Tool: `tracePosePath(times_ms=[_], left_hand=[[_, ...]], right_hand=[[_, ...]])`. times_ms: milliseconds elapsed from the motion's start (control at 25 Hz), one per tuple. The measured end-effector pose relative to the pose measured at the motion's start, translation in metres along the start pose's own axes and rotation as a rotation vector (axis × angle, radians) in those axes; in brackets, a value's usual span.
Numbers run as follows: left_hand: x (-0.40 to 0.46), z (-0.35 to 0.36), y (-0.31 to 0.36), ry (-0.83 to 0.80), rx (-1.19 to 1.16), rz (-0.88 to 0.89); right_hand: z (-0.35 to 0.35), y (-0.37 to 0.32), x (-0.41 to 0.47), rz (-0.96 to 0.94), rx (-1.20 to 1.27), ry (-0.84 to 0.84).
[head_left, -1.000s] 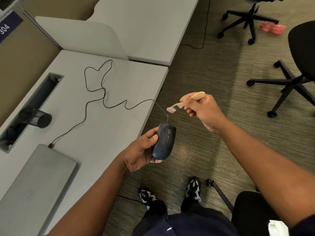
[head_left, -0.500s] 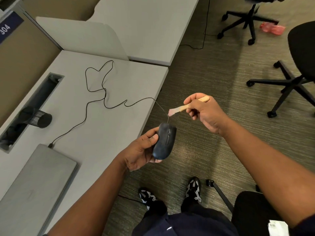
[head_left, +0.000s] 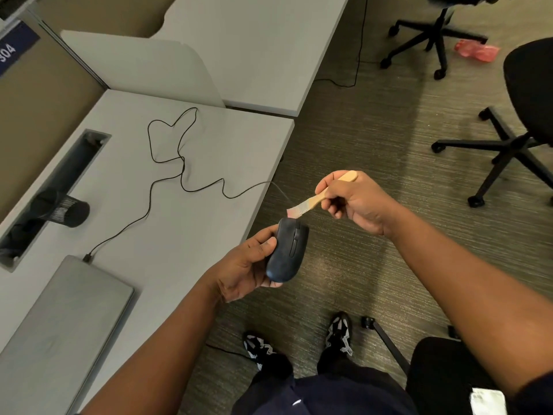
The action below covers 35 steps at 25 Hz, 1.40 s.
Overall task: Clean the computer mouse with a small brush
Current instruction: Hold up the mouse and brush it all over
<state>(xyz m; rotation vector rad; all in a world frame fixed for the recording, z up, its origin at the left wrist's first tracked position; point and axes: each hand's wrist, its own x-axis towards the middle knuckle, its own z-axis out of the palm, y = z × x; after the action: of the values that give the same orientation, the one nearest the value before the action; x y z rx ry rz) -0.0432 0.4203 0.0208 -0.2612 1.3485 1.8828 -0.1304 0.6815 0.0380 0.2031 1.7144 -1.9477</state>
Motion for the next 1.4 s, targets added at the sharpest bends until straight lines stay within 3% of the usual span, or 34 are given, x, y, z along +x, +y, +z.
tracePosePath(times_ms=[120, 280, 400, 480, 600, 680, 800, 880, 1000, 1080, 1200, 1280, 1400], left_hand=[[0.003, -0.001, -0.001, -0.004, 0.016, 0.0], [0.005, -0.001, -0.002, -0.002, -0.007, -0.013], [0.006, 0.002, -0.001, -0.031, 0.039, -0.012], [0.006, 0.003, 0.001, -0.049, 0.063, -0.009], [0.007, 0.002, 0.005, -0.058, 0.064, -0.02], [0.007, 0.003, 0.005, -0.076, 0.066, -0.022], [0.007, 0.002, 0.003, -0.089, 0.073, -0.017], [0.007, 0.001, 0.002, -0.072, 0.072, -0.012], [0.004, 0.002, 0.004, -0.056, 0.035, -0.01], [0.003, 0.003, 0.004, -0.052, 0.023, -0.005], [0.003, 0.004, 0.004, -0.05, 0.022, 0.0], [0.003, 0.002, 0.003, -0.042, 0.011, 0.004], [0.003, 0.001, 0.002, -0.037, -0.014, 0.001]], right_hand=[[0.003, 0.002, 0.004, -0.053, -0.108, 0.19], [-0.002, 0.0, 0.001, 0.033, 0.125, -0.009], [0.0, 0.002, 0.003, 0.055, -0.041, 0.066], [-0.001, 0.002, 0.004, 0.025, 0.039, 0.112], [-0.005, 0.0, 0.004, 0.061, 0.209, 0.036], [-0.003, 0.001, 0.006, 0.099, 0.016, 0.047], [0.003, 0.007, 0.01, 0.07, -0.213, 0.195], [0.004, 0.008, 0.01, -0.006, -0.139, 0.272], [-0.001, 0.003, 0.005, -0.017, 0.207, 0.148], [0.0, 0.003, 0.004, 0.029, 0.173, 0.102], [0.002, 0.009, 0.006, 0.017, -0.028, 0.266], [0.001, 0.009, 0.005, -0.041, 0.052, 0.329], [-0.001, 0.006, -0.001, -0.025, 0.264, 0.15]])
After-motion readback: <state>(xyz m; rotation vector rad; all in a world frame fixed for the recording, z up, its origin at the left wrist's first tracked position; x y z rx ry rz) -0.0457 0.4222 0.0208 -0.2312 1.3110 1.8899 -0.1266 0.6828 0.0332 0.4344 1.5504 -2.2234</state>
